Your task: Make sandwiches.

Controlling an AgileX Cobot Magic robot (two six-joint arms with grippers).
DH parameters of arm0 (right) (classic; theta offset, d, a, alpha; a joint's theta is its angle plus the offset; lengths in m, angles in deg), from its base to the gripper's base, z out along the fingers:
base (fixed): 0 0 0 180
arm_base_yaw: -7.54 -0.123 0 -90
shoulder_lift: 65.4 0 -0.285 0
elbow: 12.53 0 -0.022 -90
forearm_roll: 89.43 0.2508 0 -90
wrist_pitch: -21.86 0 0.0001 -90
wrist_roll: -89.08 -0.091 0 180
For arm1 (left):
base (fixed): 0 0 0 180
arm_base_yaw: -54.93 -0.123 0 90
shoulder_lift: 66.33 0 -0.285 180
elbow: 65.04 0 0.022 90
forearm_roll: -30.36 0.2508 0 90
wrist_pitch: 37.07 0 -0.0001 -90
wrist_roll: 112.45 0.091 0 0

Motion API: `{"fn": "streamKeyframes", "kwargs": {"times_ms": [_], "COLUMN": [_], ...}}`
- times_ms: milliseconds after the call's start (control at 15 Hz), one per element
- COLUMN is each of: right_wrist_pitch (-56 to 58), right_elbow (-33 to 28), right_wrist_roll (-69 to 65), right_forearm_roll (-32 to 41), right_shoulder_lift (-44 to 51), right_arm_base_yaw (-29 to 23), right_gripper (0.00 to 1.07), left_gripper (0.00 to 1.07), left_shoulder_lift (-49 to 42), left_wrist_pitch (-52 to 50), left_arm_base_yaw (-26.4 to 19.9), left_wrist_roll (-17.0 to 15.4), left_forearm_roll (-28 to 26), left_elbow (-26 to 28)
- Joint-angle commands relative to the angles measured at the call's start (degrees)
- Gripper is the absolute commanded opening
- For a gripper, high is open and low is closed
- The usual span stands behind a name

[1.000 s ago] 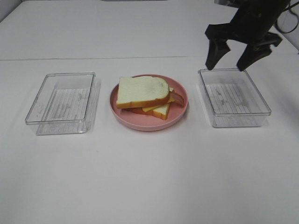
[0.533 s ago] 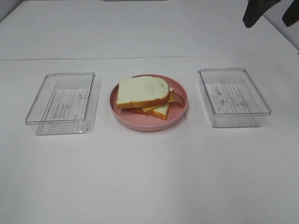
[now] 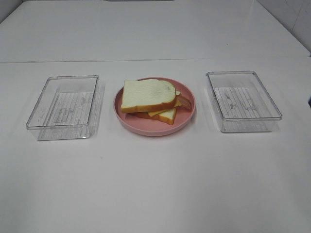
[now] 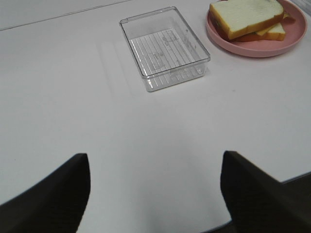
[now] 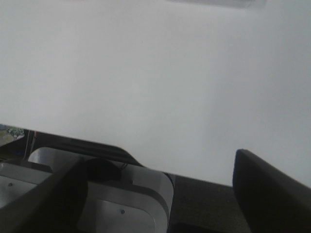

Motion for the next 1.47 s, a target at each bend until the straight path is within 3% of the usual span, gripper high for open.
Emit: {"fn": "streamKeyframes", "kwargs": {"times_ms": [67, 600, 867, 1467], "right_wrist_pitch": [1.4, -8.7, -8.7, -8.8], "right_elbow": [-11.2, -26.3, -26.3, -26.3], "right_wrist_roll": [0.7, 9.2, 8.6, 7.1], "right_forearm_roll": [-0.2, -0.8, -0.7, 0.7], "right_shoulder_lift": [11.9, 42.6, 47.4, 47.8], "right_arm_base_yaw": [-0.1, -0.1, -0.1, -0.1], "right_gripper": [0.78, 0.78, 0.78, 0.78], "left_gripper": [0.72, 0.72, 0.72, 0.72], "left_shoulder_lift": [-0.5, -0.5, -0.5, -0.5], "left_wrist_pitch": [-0.4, -0.4, -0.4, -0.4], "left_arm_base_yaw": [0.1, 0.1, 0.1, -0.7], "left_wrist_roll": [0.2, 0.2, 0.2, 0.2], "left_forearm_roll": [-0.2, -0.1, -0.1, -0.1], "left_elbow": [0.0, 0.0, 0.0, 0.0]}}
